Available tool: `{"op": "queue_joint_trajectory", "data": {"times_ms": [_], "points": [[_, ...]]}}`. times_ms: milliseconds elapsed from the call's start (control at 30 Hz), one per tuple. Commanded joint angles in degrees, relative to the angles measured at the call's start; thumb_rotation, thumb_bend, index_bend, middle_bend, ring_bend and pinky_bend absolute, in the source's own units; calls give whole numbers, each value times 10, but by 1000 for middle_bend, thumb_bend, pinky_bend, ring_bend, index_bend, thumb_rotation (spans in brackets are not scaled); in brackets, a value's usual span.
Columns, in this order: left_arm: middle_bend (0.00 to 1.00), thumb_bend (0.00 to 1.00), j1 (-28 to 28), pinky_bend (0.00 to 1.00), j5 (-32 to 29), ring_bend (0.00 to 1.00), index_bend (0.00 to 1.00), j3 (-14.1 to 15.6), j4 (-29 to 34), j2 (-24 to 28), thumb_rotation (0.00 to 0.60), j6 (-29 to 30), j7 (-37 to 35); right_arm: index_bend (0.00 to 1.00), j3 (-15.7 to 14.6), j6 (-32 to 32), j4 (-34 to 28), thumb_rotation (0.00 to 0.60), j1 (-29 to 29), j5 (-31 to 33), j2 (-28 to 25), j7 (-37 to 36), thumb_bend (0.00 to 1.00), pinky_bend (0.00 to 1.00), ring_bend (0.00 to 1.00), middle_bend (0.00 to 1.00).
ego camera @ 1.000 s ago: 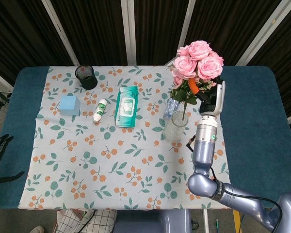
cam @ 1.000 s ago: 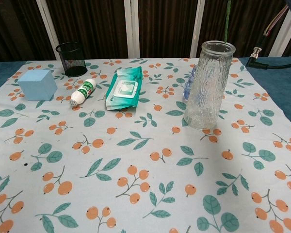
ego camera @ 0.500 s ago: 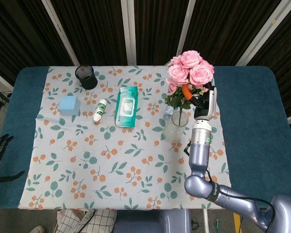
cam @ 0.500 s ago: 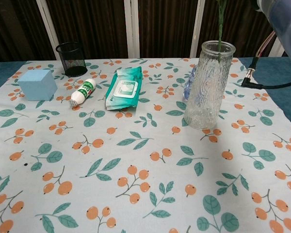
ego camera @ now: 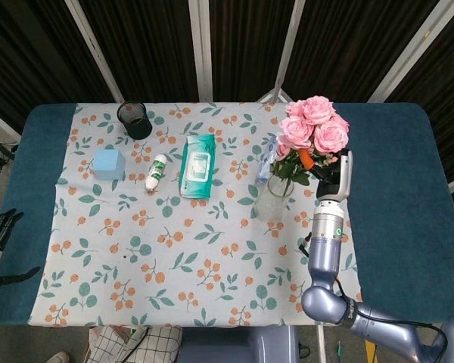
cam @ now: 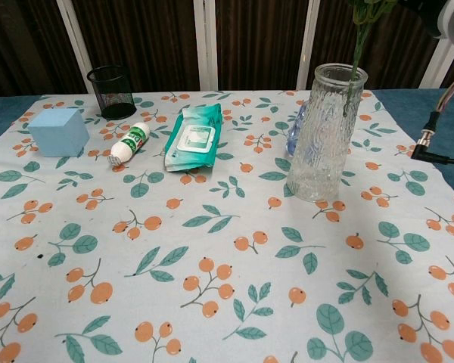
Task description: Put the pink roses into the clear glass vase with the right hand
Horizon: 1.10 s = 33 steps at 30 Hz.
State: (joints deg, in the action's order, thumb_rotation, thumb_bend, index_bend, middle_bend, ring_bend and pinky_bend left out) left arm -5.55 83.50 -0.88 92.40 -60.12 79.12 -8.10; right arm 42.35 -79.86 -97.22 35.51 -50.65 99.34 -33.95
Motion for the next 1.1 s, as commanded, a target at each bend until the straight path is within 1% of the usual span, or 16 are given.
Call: {"op": "queue_joint_trajectory", "data": {"times_ms": [33, 267, 500, 733, 767, 867, 967, 1033, 1067, 1100], "points": [[0, 0, -1, 0, 0, 0, 0, 0, 1, -1, 600, -1, 2, 528, -9, 0, -10, 600, -10, -6, -6, 7, 277, 329, 467, 533], [0, 0, -1, 0, 1, 0, 0, 1, 2, -1, 600, -1, 4, 528, -26, 4, -12, 600, -31, -7, -15, 16, 277, 329, 467, 533], [0, 0, -2, 0, 3, 0, 0, 1, 2, -1, 600, -1, 5, 528, -35, 6, -9, 600, -37, 1, -14, 38, 276, 329, 459, 533], [0, 0, -3, 0, 8, 0, 0, 3, 3, -1, 600, -1, 6, 528, -38, -2, -5, 600, -26, 2, 8, 61, 277, 329, 454, 533], [0, 0, -3, 0, 8, 0, 0, 3, 3, -1, 600, 0, 5, 528, -49, -8, -4, 600, -29, -2, 16, 62, 277, 329, 454, 533], [0, 0, -3, 0, 7, 0, 0, 3, 2, 0, 600, -1, 2, 528, -59, -15, 4, 600, -30, -11, 32, 59, 277, 329, 454, 533], [0, 0, -3, 0, 6, 0, 0, 3, 0, 1, 600, -2, -2, 528, -57, -10, 17, 600, -24, -11, 41, 63, 277, 330, 453, 533], [0, 0, -3, 0, 7, 0, 0, 3, 0, 1, 600, -2, -4, 528, -47, 0, 23, 600, -16, -4, 42, 68, 277, 329, 452, 533], [0, 0, -3, 0, 7, 0, 0, 3, -1, 1, 600, -1, -6, 528, -33, 10, 29, 600, -7, 6, 42, 73, 277, 329, 452, 533], [0, 0, -3, 0, 7, 0, 0, 3, -1, 2, 600, -1, -7, 528, -30, 13, 31, 600, -4, 11, 43, 77, 277, 329, 452, 533]]}}
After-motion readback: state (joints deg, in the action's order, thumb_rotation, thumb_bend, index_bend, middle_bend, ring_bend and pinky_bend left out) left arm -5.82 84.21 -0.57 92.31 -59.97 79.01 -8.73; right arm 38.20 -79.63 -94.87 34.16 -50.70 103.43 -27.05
